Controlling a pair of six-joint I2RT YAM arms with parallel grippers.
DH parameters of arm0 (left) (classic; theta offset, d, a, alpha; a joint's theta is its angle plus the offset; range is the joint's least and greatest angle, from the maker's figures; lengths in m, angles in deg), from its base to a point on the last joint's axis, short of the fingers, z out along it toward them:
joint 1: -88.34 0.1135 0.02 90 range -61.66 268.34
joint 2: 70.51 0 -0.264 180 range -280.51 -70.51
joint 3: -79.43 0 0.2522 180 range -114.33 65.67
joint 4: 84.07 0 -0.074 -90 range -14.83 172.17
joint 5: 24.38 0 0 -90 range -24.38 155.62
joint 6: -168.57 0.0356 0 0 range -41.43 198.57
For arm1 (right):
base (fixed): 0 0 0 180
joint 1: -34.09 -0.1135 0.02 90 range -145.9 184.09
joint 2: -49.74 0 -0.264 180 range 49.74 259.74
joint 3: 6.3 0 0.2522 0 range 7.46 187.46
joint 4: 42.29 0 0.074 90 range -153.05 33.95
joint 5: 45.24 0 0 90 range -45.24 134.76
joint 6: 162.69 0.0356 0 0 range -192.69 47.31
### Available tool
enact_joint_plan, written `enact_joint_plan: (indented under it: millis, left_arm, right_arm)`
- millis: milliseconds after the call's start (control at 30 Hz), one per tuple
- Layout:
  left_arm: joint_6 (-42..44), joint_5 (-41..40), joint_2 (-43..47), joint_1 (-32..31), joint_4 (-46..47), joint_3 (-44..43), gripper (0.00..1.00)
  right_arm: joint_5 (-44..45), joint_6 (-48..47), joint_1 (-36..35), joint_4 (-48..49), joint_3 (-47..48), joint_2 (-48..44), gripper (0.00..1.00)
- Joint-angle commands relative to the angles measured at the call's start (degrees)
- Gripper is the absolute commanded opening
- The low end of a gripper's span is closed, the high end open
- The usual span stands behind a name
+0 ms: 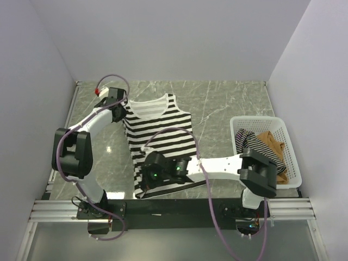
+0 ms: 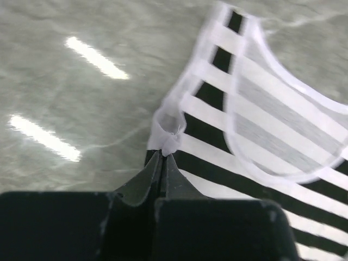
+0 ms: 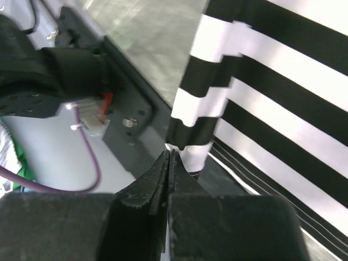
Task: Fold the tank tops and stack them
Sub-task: Fold the tank top
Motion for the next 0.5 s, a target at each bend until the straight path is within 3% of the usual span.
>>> enact_joint_plan:
  millis: [0, 233, 467]
  left_arm:
    - [1.34, 1.22, -2.06, -3.09, 0.52, -5.46, 0.01]
    - [0.99, 0.87, -7.68, -9.33, -0.62, -11.79, 0.01]
    - [0.73, 0.17, -13.04, -14.60, -1.59, -16.89, 0.01]
  right_arm:
    - [-1.61, 1.94, 1.35, 4.80, -5.64, -5.55, 0.00]
    - [0.15, 5.98, 3.89, 10.43, -18.47, -11.79, 0.00]
    - [3.40, 9.85, 4.16, 13.51, -25.51, -14.61, 0.00]
